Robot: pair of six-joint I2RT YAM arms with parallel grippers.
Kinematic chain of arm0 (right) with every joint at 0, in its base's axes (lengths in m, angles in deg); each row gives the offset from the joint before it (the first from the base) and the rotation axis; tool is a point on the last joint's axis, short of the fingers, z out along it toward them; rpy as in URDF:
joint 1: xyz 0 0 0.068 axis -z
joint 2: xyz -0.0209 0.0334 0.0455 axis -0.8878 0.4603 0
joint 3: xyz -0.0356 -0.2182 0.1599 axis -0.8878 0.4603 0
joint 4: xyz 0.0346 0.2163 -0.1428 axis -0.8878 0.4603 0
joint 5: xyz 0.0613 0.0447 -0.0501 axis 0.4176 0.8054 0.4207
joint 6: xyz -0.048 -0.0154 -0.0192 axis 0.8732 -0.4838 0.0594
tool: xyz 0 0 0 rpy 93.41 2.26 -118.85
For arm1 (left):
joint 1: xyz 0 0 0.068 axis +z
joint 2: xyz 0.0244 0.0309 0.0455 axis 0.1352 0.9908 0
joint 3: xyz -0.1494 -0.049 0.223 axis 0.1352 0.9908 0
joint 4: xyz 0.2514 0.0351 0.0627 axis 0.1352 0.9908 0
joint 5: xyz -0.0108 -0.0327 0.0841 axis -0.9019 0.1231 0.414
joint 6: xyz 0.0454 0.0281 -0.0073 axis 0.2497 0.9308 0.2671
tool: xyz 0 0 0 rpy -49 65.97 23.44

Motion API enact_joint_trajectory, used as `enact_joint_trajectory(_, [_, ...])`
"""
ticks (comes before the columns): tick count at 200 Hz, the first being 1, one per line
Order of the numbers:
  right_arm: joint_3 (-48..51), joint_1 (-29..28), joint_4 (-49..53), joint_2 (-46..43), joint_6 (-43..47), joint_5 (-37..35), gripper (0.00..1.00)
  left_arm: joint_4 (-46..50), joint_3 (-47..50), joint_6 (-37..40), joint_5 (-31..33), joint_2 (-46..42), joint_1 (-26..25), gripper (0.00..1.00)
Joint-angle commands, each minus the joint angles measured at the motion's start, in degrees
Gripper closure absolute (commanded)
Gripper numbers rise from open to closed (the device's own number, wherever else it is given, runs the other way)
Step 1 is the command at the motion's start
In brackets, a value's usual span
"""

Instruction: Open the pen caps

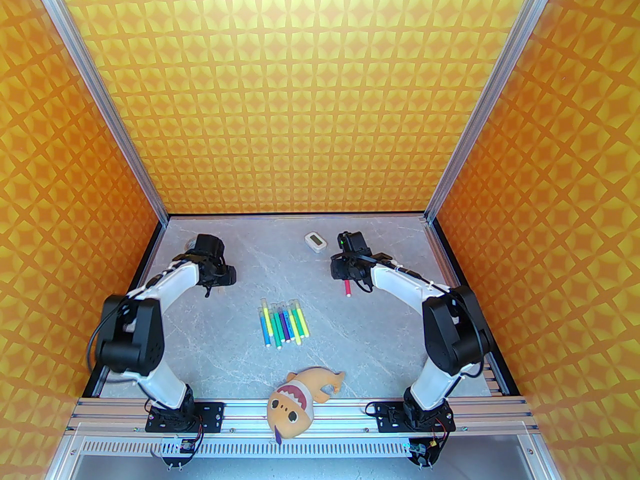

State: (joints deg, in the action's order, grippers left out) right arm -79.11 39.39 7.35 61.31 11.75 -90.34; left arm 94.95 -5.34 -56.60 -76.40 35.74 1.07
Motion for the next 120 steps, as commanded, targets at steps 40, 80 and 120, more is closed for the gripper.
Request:
enact_joint_trajectory(40, [-2.5, -6.8, 8.3, -1.5, 2.9, 8.4, 0.48, -17.1, 11.3, -2.2, -12.5, -14.0, -0.2, 0.25])
enact_joint_trajectory(80, [-2.4, -9.9, 12.0, -1.0, 2.1, 10.2, 0.48, -22.3, 16.6, -1.7, -14.5, -18.4, -0.2, 0.19])
enact_joint_trajectory(120, [-2.5, -12.5, 16.3, 0.3, 0.9, 11.3, 0.48, -27.1, 21.2, -1.3, -15.2, -21.5, -0.2, 0.17])
